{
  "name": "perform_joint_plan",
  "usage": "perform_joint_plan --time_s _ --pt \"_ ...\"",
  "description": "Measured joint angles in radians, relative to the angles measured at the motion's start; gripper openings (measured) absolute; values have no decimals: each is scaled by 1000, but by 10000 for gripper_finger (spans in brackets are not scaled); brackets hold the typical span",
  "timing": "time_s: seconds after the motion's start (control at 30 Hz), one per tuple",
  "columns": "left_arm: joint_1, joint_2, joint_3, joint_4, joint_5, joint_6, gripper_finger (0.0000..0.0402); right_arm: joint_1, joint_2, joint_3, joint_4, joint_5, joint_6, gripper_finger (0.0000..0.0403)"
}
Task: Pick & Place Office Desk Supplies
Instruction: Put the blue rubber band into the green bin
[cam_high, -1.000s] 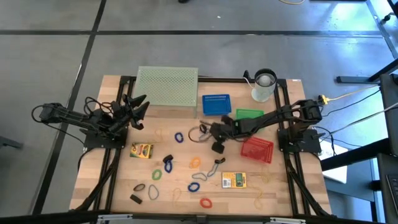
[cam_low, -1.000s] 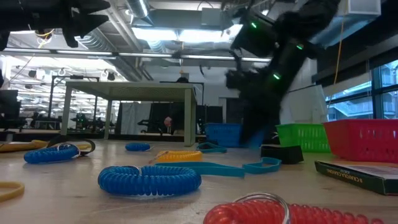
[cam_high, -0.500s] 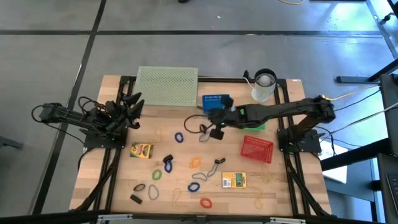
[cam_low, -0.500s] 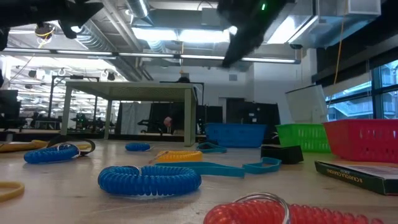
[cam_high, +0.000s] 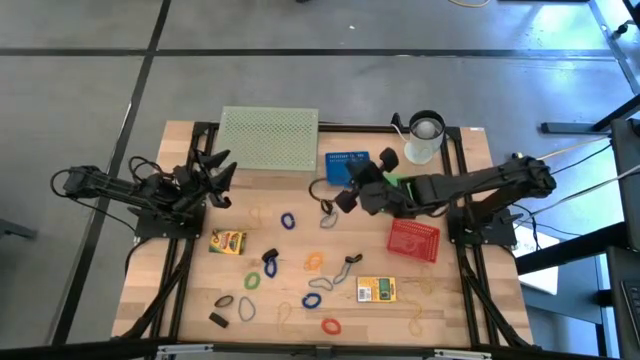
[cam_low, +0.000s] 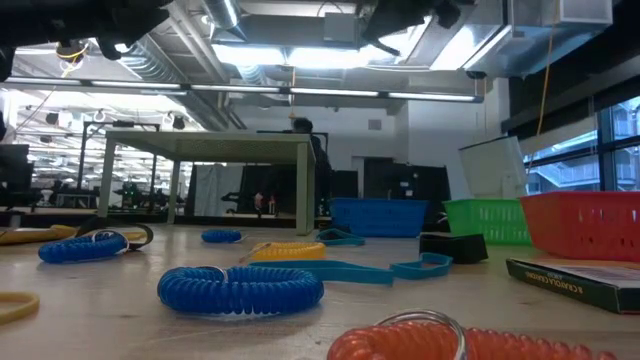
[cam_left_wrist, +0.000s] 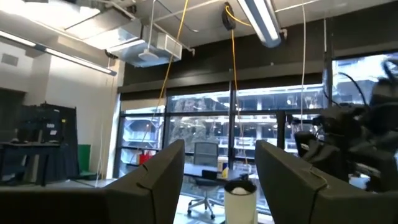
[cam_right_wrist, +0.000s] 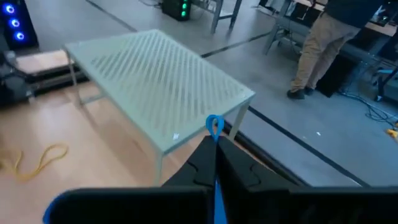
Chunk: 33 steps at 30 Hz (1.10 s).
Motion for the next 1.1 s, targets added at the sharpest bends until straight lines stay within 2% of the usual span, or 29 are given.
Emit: perform_joint_plan --time_s 0.17,0.37,0.5,0.67,0.9,1.1 --pt "0 0 0 -5 0 -8 190 14 0 -87 -73 -30 72 6" --pt "0 0 0 -4 -1 -9 189 -30 -10 -187 -348 -179 416 6" --pt "0 0 0 -4 -1 -10 189 -63 -39 -255 -482 -277 571 6" --pt "0 0 0 0 -2 -10 191 -107 -109 -371 -490 -346 684 6" --pt "0 0 0 2 -7 -22 191 -173 -150 -496 -487 -337 841 6" --pt "0 0 0 0 -8 -31 189 -212 -145 -581 -434 -334 873 7"
